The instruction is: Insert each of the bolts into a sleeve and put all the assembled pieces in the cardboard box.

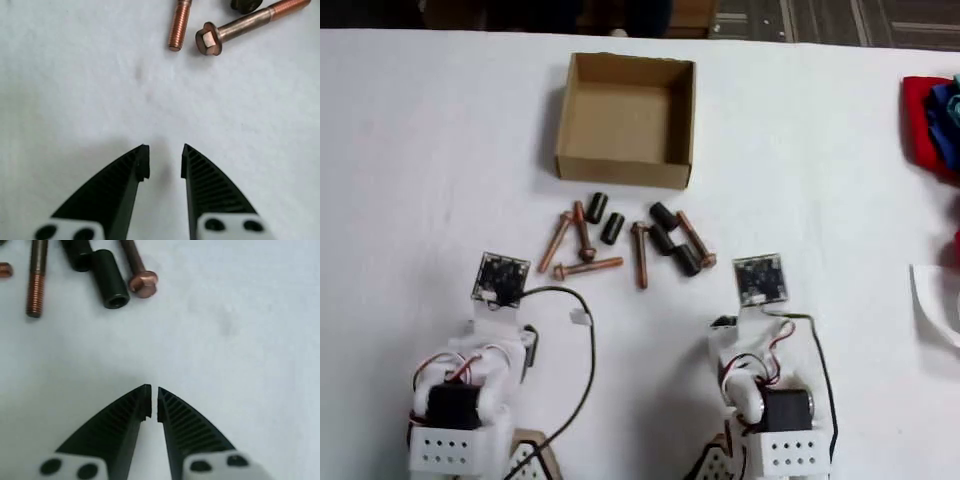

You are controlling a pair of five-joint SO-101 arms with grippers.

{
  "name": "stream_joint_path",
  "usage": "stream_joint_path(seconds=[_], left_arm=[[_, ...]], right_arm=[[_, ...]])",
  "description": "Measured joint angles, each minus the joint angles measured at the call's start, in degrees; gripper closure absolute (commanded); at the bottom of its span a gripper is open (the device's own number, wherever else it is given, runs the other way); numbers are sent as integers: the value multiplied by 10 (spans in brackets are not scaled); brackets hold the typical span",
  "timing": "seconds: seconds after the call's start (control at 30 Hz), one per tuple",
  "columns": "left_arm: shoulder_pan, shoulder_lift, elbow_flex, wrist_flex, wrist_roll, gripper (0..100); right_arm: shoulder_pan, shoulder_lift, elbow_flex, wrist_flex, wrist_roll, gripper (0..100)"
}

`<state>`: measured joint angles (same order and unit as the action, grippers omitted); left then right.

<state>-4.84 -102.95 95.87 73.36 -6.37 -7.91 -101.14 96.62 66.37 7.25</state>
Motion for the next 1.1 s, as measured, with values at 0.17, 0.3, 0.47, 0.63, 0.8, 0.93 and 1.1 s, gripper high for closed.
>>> stream_joint_path(seconds=[0.17,0.3,0.47,0.63,0.8,0.93,1.1], left_arm=[[0,0,0,0,0,871],[0,0,0,0,0,871],[0,0,0,0,0,871],[0,0,0,0,0,871],[0,0,0,0,0,871],[0,0,0,0,0,871],[0,0,0,0,0,871]], right_arm=[[-44,0,0,-18,0,978],[-45,0,0,-71,53,978],[-40,0,-4,-131,114,977],[-48,9,-111,-98,118,890],[-63,133,-285,-64,118,903],[-74,339,-425,-40,118,916],[-100,677,-587,32,118,915]])
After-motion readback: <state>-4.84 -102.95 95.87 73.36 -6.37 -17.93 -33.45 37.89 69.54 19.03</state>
